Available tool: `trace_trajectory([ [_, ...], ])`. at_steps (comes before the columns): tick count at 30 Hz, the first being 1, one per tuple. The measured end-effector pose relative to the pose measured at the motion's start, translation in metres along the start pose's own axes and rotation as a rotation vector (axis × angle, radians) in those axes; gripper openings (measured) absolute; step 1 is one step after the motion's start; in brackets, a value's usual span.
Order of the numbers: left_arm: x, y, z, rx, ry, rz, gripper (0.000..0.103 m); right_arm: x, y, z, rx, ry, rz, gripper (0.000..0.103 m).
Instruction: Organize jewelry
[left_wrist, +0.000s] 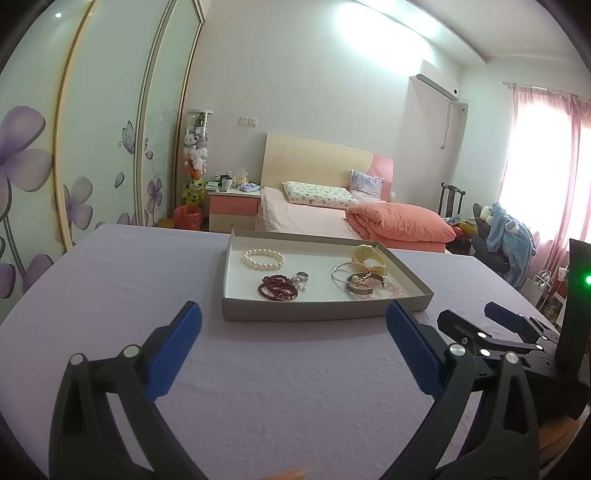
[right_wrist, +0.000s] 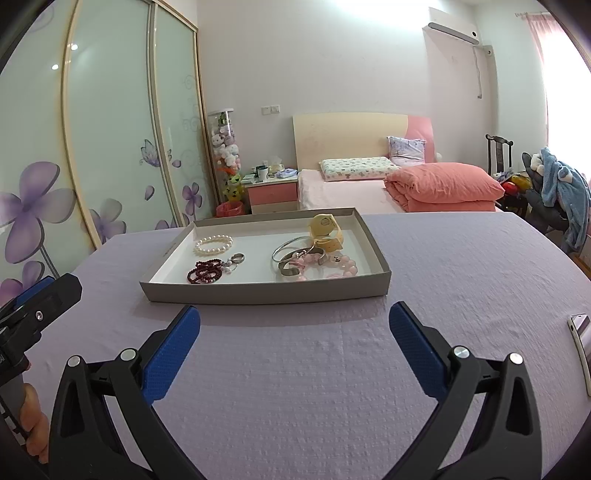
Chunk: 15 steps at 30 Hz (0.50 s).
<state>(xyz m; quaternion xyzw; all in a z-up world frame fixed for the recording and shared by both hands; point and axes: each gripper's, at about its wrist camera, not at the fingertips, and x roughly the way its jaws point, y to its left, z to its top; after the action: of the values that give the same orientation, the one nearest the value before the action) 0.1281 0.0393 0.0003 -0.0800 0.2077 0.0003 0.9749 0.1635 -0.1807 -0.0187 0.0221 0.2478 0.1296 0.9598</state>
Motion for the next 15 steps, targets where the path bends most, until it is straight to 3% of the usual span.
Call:
trace_trajectory([
  [15,0.0017,0.0005,0.0006,0.001,0.004,0.013,0.098,0.0004,0.0017,-0.0007,-0.001,0.001,0.004,0.101],
])
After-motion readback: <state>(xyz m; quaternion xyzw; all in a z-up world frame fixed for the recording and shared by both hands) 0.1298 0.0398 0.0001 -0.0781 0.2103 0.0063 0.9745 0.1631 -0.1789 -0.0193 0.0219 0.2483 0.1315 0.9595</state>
